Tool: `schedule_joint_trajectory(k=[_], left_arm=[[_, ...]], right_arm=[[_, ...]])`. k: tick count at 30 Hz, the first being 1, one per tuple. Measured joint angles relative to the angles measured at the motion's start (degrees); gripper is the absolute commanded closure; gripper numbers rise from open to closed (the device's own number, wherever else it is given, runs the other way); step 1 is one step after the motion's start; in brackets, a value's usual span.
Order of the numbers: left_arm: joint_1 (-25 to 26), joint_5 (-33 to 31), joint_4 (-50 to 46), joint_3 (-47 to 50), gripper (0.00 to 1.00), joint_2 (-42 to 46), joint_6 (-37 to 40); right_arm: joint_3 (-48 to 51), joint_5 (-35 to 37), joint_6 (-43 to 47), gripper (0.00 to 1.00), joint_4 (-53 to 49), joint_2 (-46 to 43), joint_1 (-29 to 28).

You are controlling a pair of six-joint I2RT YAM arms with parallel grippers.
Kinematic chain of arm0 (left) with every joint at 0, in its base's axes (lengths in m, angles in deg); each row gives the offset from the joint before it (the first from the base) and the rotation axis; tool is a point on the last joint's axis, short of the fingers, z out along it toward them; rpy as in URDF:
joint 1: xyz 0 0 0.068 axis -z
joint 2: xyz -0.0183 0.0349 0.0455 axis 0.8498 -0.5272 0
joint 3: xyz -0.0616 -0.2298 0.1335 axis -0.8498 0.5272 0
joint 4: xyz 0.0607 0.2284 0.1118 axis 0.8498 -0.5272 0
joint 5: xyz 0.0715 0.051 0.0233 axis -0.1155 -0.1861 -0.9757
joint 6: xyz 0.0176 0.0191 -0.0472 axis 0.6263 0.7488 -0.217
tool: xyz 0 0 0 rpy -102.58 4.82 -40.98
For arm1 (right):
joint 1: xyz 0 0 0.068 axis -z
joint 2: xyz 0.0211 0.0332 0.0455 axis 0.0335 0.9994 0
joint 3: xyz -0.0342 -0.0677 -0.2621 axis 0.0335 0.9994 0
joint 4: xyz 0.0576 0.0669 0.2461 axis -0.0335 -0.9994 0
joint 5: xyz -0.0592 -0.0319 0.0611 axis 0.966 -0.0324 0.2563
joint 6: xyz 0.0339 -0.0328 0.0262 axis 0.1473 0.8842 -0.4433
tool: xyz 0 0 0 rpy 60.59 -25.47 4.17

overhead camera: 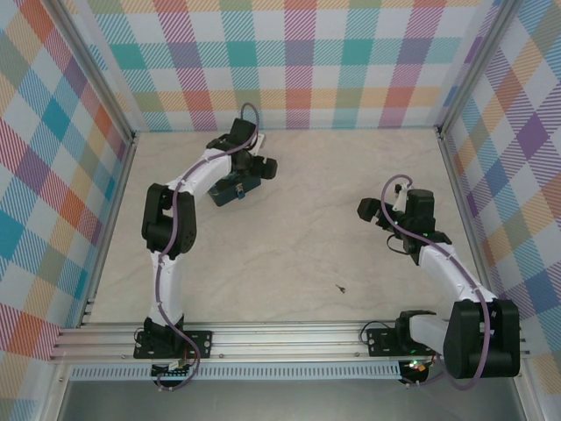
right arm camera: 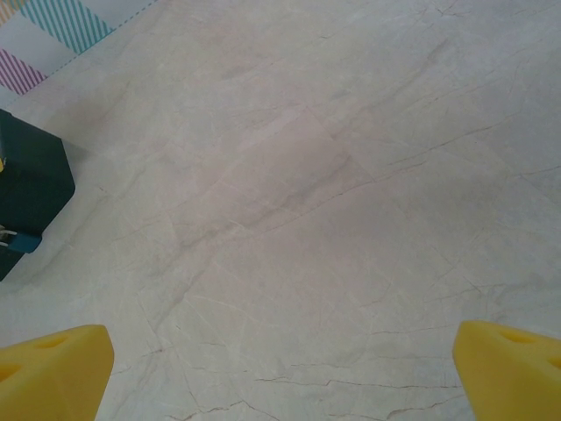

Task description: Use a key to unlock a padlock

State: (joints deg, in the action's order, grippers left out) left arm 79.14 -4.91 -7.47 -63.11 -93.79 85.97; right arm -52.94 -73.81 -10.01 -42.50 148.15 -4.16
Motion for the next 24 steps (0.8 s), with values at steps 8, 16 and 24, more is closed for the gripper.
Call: schedule_joint_trajectory(k=[8,16,24], left_arm=[[1.88,-2.71,1.49,2.45,0.05,0.66,0.61],[5.68,-4.57,5.60,10.23,0.05,5.18,-0.09],[11.65,-5.16,9.33,21.29,0.04,12.66,-3.45]], right_arm=[[-0.04,0.13,0.00,0.00,-0.02,0.00,0.00],[-0.09,0.17,-0.02,0.00,-0.20,0.00,0.00],[-0.11,0.57,-0.20,0.00,-0.48,0.00,0.00]])
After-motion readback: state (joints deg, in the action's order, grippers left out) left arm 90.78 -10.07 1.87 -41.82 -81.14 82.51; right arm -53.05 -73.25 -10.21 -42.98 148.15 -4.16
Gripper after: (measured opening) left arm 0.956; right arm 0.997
